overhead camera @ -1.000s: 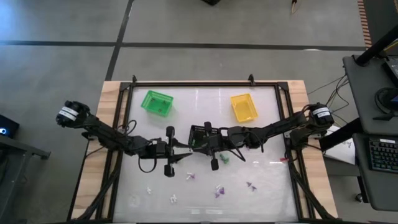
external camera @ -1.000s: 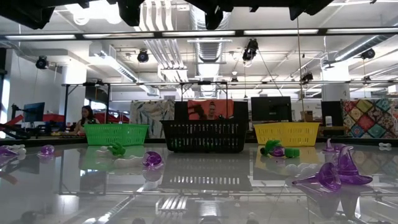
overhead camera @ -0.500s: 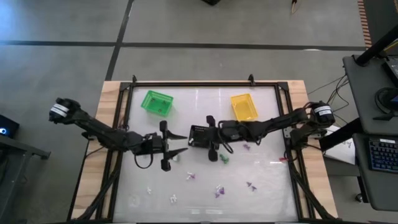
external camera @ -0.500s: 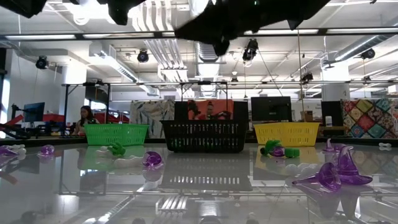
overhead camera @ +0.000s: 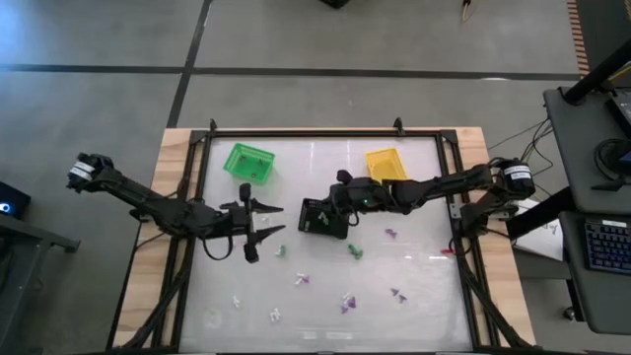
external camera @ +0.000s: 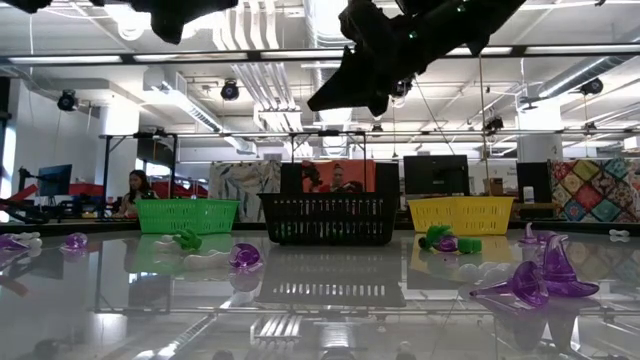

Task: Sort Halloween decoration
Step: Put the white bone toy into the yellow bin

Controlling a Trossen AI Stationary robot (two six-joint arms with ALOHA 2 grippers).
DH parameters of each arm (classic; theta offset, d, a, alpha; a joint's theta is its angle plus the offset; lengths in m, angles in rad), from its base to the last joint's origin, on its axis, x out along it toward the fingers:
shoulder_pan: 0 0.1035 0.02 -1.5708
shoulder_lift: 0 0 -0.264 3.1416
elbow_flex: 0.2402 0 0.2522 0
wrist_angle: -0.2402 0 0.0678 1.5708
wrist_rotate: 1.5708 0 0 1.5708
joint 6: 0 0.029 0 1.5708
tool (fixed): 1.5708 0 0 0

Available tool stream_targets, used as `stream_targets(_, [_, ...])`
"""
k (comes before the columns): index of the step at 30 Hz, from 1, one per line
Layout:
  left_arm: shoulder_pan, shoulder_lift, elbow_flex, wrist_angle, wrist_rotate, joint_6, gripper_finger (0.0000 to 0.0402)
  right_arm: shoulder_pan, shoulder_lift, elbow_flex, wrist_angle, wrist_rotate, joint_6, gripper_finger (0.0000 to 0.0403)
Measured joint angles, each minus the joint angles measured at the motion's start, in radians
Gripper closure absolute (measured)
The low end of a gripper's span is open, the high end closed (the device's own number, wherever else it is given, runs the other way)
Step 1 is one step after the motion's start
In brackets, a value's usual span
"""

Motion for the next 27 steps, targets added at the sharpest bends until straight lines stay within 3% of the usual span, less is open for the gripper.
stream_targets(11, [0.008,0.022,0.000,-0.050,0.002,-0.026,0.0221,-0.005,0.004,0.000,-0.134,0.004,0.058,0.0394])
stream_targets(20, [0.086,0.014,0.000,-0.097,0.006,0.030,0.0221,-0.046,0.046,0.000,-0.148,0.005,-0.048,0.0394])
stream_targets(27, [0.209,-0.004,0.000,-0.106,0.108,0.112,0.0221,-0.106,0.062,0.001,-0.083,-0.001,-0.170,0.0394])
